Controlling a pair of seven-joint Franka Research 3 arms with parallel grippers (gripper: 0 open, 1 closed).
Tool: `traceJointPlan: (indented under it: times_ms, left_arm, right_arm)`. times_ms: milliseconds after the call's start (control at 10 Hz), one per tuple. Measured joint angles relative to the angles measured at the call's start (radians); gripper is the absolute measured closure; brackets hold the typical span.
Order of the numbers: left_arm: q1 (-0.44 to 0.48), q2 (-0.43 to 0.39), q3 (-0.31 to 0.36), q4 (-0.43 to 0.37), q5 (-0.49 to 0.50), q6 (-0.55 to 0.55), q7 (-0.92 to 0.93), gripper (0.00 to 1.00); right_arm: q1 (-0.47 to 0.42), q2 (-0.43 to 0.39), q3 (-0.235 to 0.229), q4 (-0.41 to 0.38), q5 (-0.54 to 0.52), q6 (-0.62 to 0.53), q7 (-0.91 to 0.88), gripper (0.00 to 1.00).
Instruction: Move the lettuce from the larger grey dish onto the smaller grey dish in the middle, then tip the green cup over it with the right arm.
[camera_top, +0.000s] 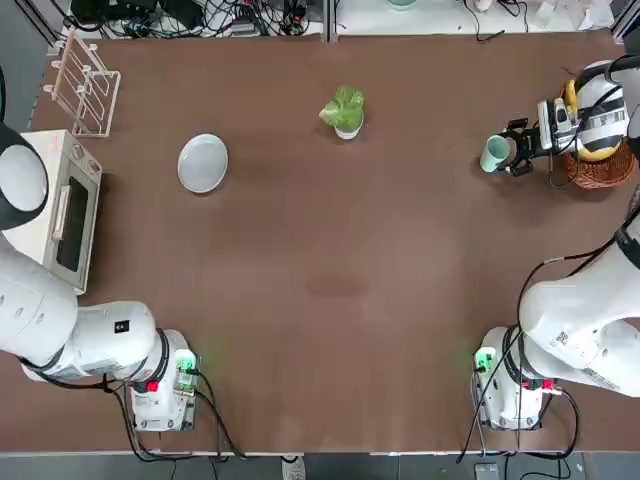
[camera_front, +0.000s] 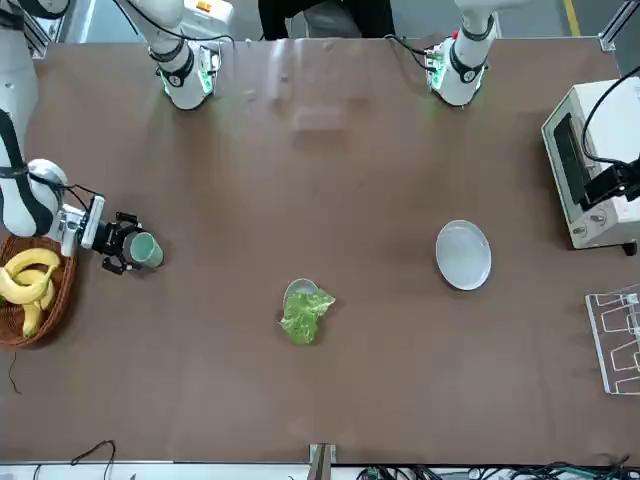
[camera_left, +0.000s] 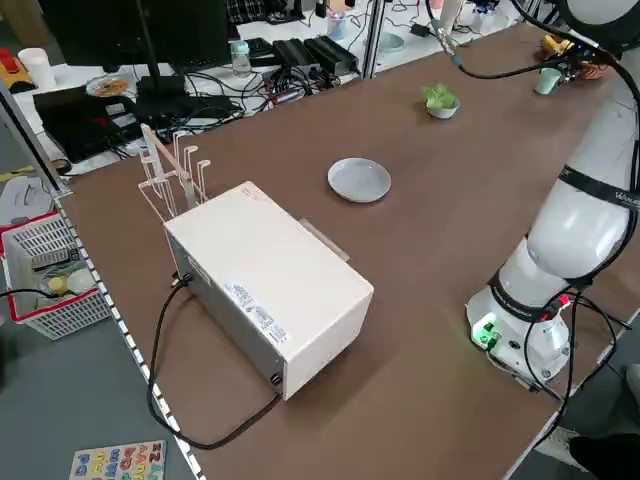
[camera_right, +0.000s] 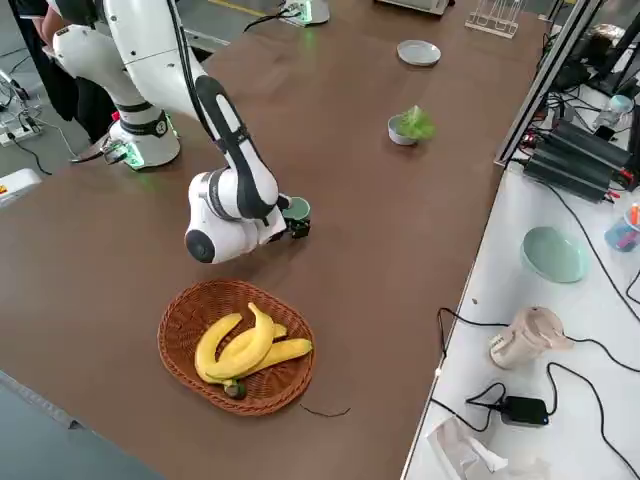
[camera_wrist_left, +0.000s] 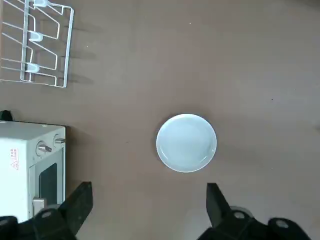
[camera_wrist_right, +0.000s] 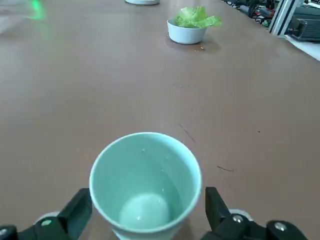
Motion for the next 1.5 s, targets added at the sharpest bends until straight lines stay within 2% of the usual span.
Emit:
traceJointPlan:
  times_ms: [300,500,700,800,1000,1200,1500]
  left_arm:
    - [0.000,0.000,0.000,0.000,0.000,0.000,0.000,0.00]
    - [0.000,0.000,0.000,0.000,0.000,0.000,0.000,0.00]
    - [-0.001,0.000,-0.002,0.000,0.000,0.000,0.000,0.00]
    - [-0.002,0.000,-0.005,0.000,0.000,0.000,0.011,0.00]
    - [-0.002,0.001,-0.008,0.000,0.000,0.000,0.058,0.00]
    - [-0.001,0.001,-0.008,0.000,0.000,0.000,0.062,0.00]
    - [-0.002,0.001,-0.009,0.000,0.000,0.000,0.068,0.00]
  right_arm:
    - [-0.029,-0.004,-0.001,0.069,-0.024,0.000,0.082,0.00]
    - [-0.030,-0.038,0.005,0.132,-0.096,0.007,0.282,0.00]
    - [0.022,-0.091,0.031,0.173,-0.162,0.132,0.621,0.00]
    - [0.064,-0.107,0.068,0.177,-0.197,0.227,0.819,0.00]
    - [0.097,-0.124,0.185,0.196,-0.316,0.375,1.222,0.00]
    - [0.102,-0.141,0.258,0.233,-0.458,0.397,1.632,0.00]
    - [0.104,-0.200,0.319,0.270,-0.674,0.341,2.222,0.00]
